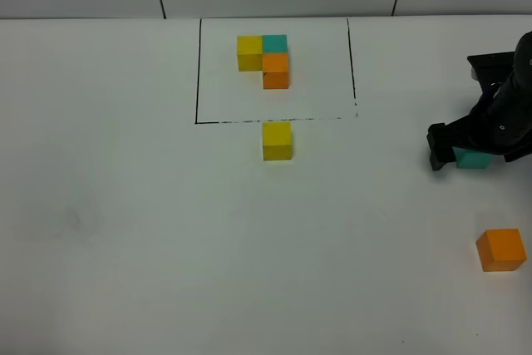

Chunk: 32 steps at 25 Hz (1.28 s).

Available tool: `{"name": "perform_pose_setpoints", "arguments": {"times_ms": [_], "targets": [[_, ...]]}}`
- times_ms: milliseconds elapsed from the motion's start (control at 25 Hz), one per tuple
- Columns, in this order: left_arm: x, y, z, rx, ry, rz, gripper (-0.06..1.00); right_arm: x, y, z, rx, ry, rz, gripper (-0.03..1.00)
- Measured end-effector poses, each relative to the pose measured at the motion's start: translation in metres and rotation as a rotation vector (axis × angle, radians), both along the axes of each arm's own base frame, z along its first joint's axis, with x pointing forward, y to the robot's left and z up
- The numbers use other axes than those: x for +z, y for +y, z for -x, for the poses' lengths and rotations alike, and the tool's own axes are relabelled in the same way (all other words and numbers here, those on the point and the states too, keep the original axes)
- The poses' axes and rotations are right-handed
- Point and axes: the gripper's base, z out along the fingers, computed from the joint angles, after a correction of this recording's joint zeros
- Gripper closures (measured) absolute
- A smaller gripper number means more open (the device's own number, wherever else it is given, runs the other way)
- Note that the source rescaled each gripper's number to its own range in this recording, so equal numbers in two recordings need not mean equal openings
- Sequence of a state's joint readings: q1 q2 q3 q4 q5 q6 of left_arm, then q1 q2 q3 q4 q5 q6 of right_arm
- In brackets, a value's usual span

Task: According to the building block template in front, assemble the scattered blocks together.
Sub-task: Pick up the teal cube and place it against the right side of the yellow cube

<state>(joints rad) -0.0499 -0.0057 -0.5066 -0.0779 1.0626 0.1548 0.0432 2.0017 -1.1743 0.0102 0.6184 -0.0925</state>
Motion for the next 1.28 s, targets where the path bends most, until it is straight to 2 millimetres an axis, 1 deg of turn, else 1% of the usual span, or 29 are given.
{"name": "perform_pose_setpoints", "arguments": {"times_ms": [160, 240, 320, 440, 480, 560, 640, 720, 840, 880, 960, 1040, 1160, 1200, 1280], "targets": [[0.000, 0.000, 0.000, 0.000, 0.000, 0.000, 0.27, 0.000, 0.000, -0.001, 0.002, -0.009, 0.002, 0.08], [0.000, 0.000, 0.000, 0.000, 0.000, 0.000, 0.27, -0.001, 0.000, -0.001, -0.004, -0.009, 0.001, 0.16], [0.000, 0.000, 0.000, 0.000, 0.000, 0.000, 0.27, 0.000, 0.000, -0.001, -0.018, -0.010, -0.003, 0.27], [0.000, 0.000, 0.000, 0.000, 0.000, 0.000, 0.27, 0.000, 0.000, -0.001, -0.029, -0.013, -0.001, 0.52], [0.000, 0.000, 0.000, 0.000, 0.000, 0.000, 0.27, 0.000, 0.000, -0.001, -0.034, -0.012, -0.002, 0.65], [0.000, 0.000, 0.000, 0.000, 0.000, 0.000, 0.27, 0.000, -0.002, -0.001, -0.036, -0.013, 0.010, 0.96], [0.000, 0.000, 0.000, 0.000, 0.000, 0.000, 0.27, 0.000, -0.002, -0.002, -0.042, -0.015, 0.015, 0.97], [0.000, 0.000, 0.000, 0.000, 0.000, 0.000, 0.27, 0.004, -0.002, -0.005, -0.031, -0.018, 0.029, 0.97], [0.000, 0.000, 0.000, 0.000, 0.000, 0.000, 0.27, 0.019, 0.008, -0.014, 0.072, -0.025, 0.078, 0.97], [0.000, 0.000, 0.000, 0.000, 0.000, 0.000, 0.27, 0.027, 0.016, -0.017, 0.136, -0.033, 0.098, 0.97], [0.000, 0.000, 0.000, 0.000, 0.000, 0.000, 0.27, 0.041, 0.037, -0.020, 0.320, -0.014, 0.139, 0.97], [0.000, 0.000, 0.000, 0.000, 0.000, 0.000, 0.27, 0.054, 0.064, -0.017, 0.547, 0.009, 0.162, 0.97], [0.000, 0.000, 0.000, 0.000, 0.000, 0.000, 0.27, 0.064, 0.101, -0.008, 0.942, 0.048, 0.185, 0.97], [0.000, 0.000, 0.000, 0.000, 0.000, 0.000, 0.27, 0.065, 0.113, -0.006, 1.027, 0.052, 0.189, 0.97], [0.000, 0.000, 0.000, 0.000, 0.000, 0.000, 0.27, 0.069, 0.132, -0.008, 1.135, 0.048, 0.202, 0.97]]}}
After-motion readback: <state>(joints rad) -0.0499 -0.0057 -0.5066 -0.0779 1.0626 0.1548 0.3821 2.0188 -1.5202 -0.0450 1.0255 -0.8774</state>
